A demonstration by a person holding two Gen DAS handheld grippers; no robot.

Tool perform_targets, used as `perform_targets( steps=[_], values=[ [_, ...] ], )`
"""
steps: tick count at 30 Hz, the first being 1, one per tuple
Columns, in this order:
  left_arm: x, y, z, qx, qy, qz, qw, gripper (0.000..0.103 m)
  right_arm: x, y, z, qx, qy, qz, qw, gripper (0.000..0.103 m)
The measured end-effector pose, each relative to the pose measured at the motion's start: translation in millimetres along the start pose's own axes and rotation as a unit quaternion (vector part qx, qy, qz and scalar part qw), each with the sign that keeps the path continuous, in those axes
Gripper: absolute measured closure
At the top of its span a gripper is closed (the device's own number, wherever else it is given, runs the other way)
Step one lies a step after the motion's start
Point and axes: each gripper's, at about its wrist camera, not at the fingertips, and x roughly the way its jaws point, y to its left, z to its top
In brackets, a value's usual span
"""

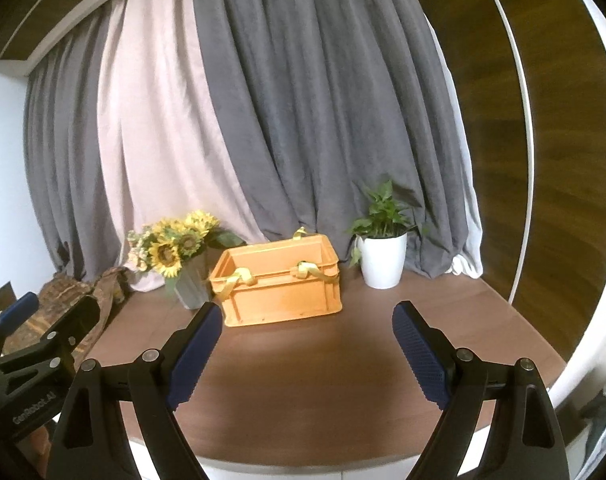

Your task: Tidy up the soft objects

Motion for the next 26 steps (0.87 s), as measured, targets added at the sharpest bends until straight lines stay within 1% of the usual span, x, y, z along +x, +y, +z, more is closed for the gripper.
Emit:
perform_targets(
  steps=[4, 13, 26],
  values=[
    [-20.1, 2.7, -2.4, 0.001, -0.005, 0.003, 1.0000, 0.000, -16.6, 2.0, -4.5, 0.000, -0.001, 0.005, 1.000, 0.015],
    [-51.5, 6.3, -5.8, 0.002, -0.020, 0.005, 0.9998, 0.000, -46.5, 2.8, -11.6, -0.002, -0.007, 0.012, 1.000, 0.015],
    [-71.8, 5.9, -10.1, 0.001, -0.023, -0.004, 0.9997, 0.000, -69.1, 2.8, -18.8, -0.002, -0.015, 0.008, 1.000, 0.015]
  ],
)
